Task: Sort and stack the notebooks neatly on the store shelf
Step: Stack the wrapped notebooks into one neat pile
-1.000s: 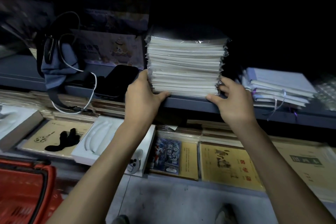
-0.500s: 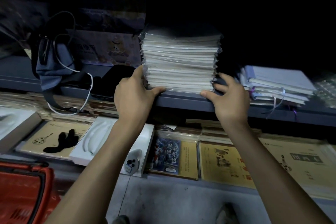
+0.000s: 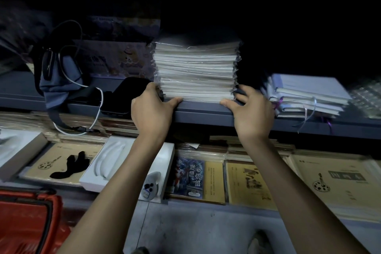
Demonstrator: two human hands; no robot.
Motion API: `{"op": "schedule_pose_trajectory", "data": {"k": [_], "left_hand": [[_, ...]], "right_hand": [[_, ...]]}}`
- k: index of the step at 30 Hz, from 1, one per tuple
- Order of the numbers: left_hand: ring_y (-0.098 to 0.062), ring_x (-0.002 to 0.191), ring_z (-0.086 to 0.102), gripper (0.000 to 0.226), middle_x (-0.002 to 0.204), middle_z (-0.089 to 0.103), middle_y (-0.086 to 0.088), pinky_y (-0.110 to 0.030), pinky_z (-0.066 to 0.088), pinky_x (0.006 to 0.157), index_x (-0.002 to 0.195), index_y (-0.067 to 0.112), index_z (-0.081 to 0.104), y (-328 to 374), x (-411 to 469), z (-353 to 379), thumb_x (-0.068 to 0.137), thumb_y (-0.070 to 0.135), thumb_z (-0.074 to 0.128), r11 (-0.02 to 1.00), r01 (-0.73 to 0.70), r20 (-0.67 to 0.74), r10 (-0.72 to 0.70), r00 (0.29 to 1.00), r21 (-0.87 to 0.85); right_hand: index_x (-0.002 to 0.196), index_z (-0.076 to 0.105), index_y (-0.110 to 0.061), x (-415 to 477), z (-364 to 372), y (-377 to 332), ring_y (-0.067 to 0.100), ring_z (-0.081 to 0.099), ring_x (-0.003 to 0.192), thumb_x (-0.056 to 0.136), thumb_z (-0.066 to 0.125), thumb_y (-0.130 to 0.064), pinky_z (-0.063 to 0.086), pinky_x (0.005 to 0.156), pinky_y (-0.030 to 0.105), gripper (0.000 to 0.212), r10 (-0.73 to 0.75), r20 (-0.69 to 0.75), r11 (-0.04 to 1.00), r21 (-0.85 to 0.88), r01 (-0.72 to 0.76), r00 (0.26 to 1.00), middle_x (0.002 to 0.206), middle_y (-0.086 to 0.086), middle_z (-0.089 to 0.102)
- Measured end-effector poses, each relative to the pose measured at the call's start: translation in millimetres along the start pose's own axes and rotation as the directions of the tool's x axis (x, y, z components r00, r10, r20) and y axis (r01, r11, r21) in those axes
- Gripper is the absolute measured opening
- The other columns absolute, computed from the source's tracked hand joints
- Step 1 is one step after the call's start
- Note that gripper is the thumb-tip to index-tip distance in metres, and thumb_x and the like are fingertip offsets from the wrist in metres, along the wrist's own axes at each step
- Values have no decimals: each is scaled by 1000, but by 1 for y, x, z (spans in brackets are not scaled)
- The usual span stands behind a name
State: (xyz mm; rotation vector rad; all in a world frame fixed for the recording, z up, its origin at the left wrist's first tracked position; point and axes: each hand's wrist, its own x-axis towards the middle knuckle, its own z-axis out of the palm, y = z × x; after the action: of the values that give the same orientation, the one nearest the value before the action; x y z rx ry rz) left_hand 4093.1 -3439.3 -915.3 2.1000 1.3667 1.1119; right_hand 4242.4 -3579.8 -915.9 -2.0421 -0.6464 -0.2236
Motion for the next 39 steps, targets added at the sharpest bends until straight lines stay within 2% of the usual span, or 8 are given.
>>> {"op": "schedule_pose_trajectory", "data": {"k": [8,13,20,22,25,28,33,39], "left_hand": [[-40,97,66,59,91,71,-5,-46,54,77,99,16,59,2,2,6,74,63,85,999,35,-33,-35,999,6],[-39,98,67,63,95,74,-4,-47,55,78,106,17,62,2,3,4,72,66,84,999,31,-45,-30,999,17],[-39,102,67,57,100,75,-5,-45,55,80,110,17,62,3,0,-5,78,59,84,1000,18,15,-18,1000,13],[-37,104,68,52,102,75,-4,-46,56,86,112,17,65,-2,3,-4,80,52,84,998,18,79,-13,997,-65],[-23,110,70,55,112,77,1,-44,57,98,120,19,68,-7,5,-3,72,40,85,960,75,195,-22,981,-270],[-17,112,71,57,114,77,5,-41,57,100,122,21,69,-9,2,0,69,41,76,949,71,175,-17,984,-307],[-19,109,71,52,107,77,6,-43,55,100,120,23,70,-8,1,4,74,47,68,947,76,138,-34,990,-312],[-22,100,73,36,94,78,4,-48,51,102,109,22,72,-5,0,5,79,39,64,945,47,85,-20,996,-325]], "right_hand": [[136,64,-24,5,-2,-10,23,72,108,81,80,-55,54,77,36,65,-28,-32,983,-185,21,999,115,-7,77],[136,64,-25,7,-3,-11,24,71,106,80,78,-58,56,76,37,66,-51,-37,975,-216,42,998,112,-7,78],[131,67,-22,2,-5,-10,30,69,108,84,79,-50,57,82,42,56,-74,22,986,-149,77,997,115,2,76],[139,62,-22,4,-5,-8,30,66,116,87,78,-47,56,90,43,59,-57,87,990,-125,68,995,126,3,72],[149,50,-24,9,-3,-7,24,60,129,88,79,-34,50,106,48,69,24,224,999,34,-32,974,140,-2,64],[141,59,-26,11,-1,-7,22,62,126,86,78,-28,51,105,45,58,42,273,997,52,-58,961,136,-6,67],[132,63,-30,12,0,-5,22,64,121,86,74,-28,53,101,44,47,53,252,998,22,-61,966,131,-10,69],[137,61,-27,14,-3,-4,21,59,131,89,72,-29,49,108,43,49,64,267,997,21,-72,962,141,-7,64]]}}
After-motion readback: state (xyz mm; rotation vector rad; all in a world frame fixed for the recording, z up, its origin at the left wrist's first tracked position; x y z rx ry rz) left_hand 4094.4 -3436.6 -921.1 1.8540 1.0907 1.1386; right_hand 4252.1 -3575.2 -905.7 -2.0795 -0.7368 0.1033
